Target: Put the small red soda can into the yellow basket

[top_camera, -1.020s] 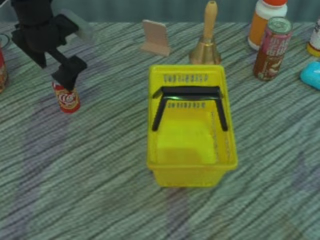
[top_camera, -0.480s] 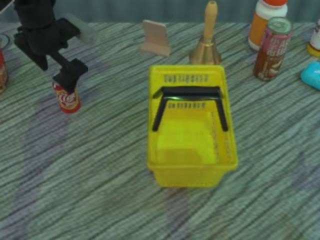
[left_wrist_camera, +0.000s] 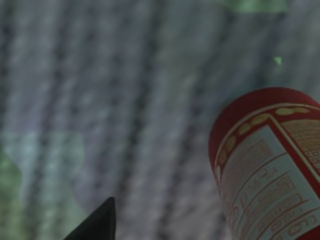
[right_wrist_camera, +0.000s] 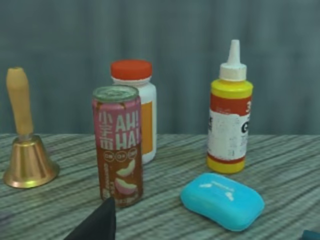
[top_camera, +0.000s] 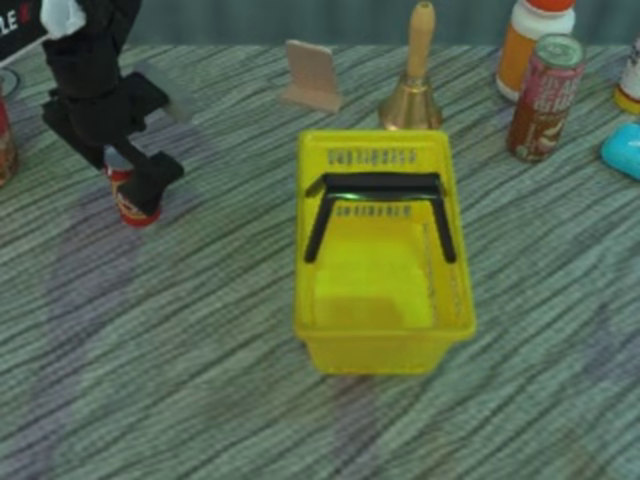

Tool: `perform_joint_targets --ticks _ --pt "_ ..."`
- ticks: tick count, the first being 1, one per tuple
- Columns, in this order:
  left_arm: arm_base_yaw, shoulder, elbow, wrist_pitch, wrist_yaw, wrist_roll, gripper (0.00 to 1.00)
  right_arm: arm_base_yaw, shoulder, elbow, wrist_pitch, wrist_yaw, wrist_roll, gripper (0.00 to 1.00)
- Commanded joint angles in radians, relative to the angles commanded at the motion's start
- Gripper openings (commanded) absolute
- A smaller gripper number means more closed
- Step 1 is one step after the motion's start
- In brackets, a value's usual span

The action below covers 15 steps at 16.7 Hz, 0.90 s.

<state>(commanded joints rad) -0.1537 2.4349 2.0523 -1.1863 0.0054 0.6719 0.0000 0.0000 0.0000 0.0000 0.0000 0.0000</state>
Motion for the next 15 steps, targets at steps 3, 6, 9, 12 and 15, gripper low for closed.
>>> perform_joint_targets --ticks 3,6,9,12,15 --pt "0.0 0.0 0.0 0.0 0.0 0.0 0.92 0.0 0.0 0.0 0.0 0.0 0.0 1.0" --pt "0.0 0.0 0.0 0.0 0.0 0.0 0.7 0.0 0.0 0.0 0.0 0.0 0.0 1.0" --pt "0.0 0.0 0.0 0.0 0.0 0.0 0.47 0.0 0.0 0.0 0.0 0.0 0.0 1.0" --pt "0.0 0.0 0.0 0.0 0.0 0.0 0.25 0.0 0.0 0.0 0.0 0.0 0.0 1.0" --pt "0.0 0.0 0.0 0.0 0.0 0.0 0.02 0.0 0.0 0.0 0.0 0.0 0.0 1.0"
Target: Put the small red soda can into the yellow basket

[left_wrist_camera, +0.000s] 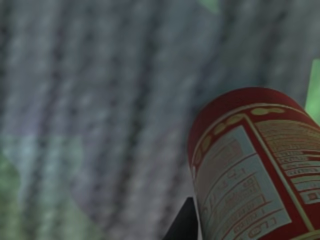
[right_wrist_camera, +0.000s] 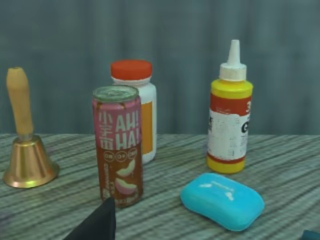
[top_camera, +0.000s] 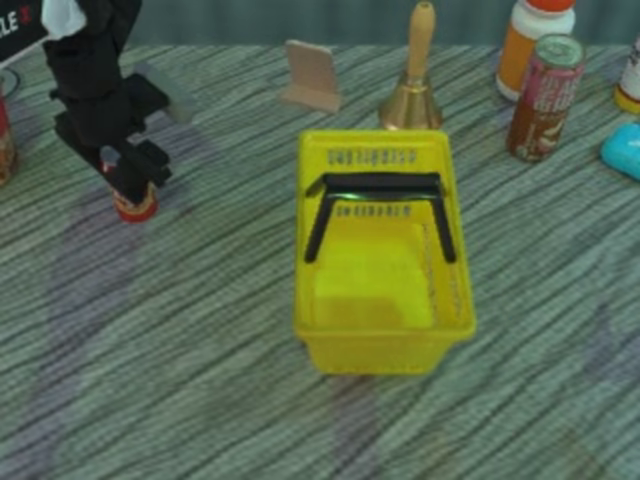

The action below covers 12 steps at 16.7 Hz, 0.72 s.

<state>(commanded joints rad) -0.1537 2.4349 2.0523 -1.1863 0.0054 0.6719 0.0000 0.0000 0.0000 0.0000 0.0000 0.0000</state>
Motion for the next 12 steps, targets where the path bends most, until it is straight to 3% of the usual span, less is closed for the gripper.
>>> perform_joint_targets --ticks 10,12 --pt "0.0 -0.001 0.0 0.0 0.0 0.001 0.0 0.0 0.0 0.0 0.0 0.0 0.0 1.0" --pt "-0.004 -0.004 -0.009 0.029 0.024 -0.009 0.0 0.0 0.0 0.0 0.0 0.0 0.0 1.0"
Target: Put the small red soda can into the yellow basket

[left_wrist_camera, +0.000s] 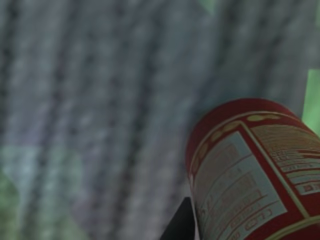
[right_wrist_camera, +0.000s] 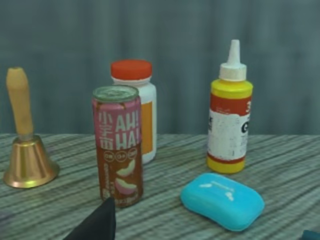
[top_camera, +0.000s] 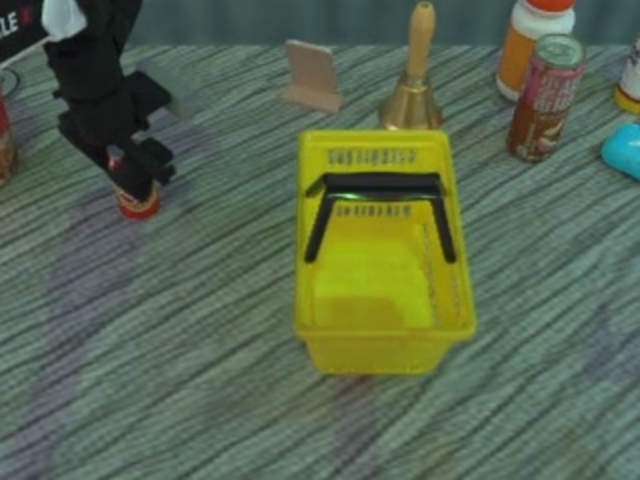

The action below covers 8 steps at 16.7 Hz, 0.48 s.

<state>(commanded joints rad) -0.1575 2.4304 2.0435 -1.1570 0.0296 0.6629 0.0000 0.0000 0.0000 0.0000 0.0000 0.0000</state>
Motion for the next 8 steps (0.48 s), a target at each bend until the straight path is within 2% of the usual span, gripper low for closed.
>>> perform_joint_targets --ticks 2,4,8 --pt "-0.008 -0.009 -0.022 0.07 0.055 -0.024 0.0 0.0 0.0 0.0 0.0 0.0 0.0 1.0" --pt "-0.018 -0.021 -0.055 0.181 0.136 -0.061 0.0 0.0 0.0 0.0 0.0 0.0 0.0 1.0" --pt "-0.047 -0.056 -0.158 0.509 0.358 -0.167 0.0 0.0 0.0 0.0 0.0 0.0 0.0 1.0"
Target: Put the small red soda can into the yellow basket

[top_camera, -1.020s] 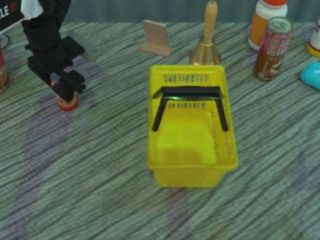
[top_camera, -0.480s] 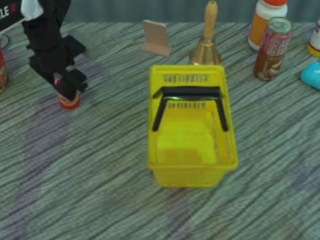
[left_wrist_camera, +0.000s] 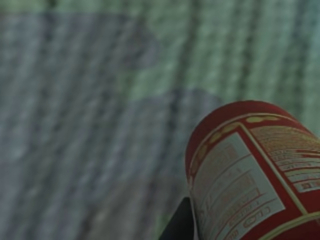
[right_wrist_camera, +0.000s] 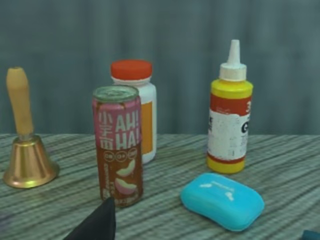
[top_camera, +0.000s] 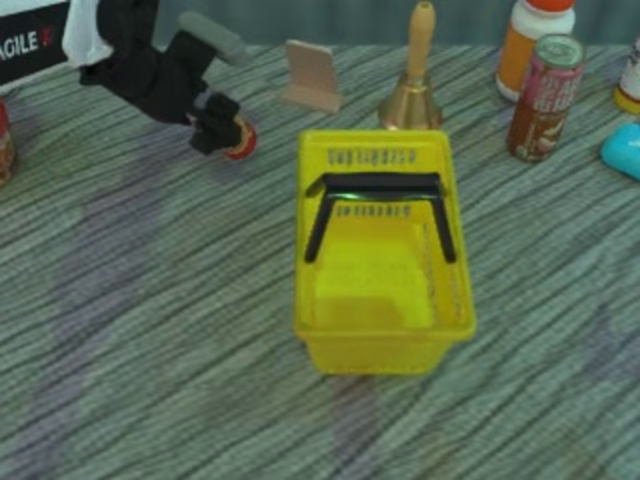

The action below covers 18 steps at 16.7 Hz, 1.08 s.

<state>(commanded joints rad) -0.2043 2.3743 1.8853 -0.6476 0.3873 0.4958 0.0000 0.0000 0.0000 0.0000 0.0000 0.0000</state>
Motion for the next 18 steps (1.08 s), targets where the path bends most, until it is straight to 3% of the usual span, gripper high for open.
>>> perform_joint_targets --ticks 8,11,15,18 --pt "-0.067 -0.116 -0.298 0.85 0.533 -0.273 0.0 0.0 0.0 0.0 0.0 0.0 0.0 1.0" --pt "-0.088 -0.174 -0.399 1.108 0.704 -0.36 0.0 0.0 0.0 0.0 0.0 0.0 0.0 1.0" --pt "-0.107 -0.235 -0.487 1.311 0.858 -0.435 0.0 0.0 0.0 0.0 0.0 0.0 0.0 1.0" --pt "-0.111 -0.25 -0.507 1.351 0.892 -0.451 0.0 0.0 0.0 0.0 0.0 0.0 0.0 1.0"
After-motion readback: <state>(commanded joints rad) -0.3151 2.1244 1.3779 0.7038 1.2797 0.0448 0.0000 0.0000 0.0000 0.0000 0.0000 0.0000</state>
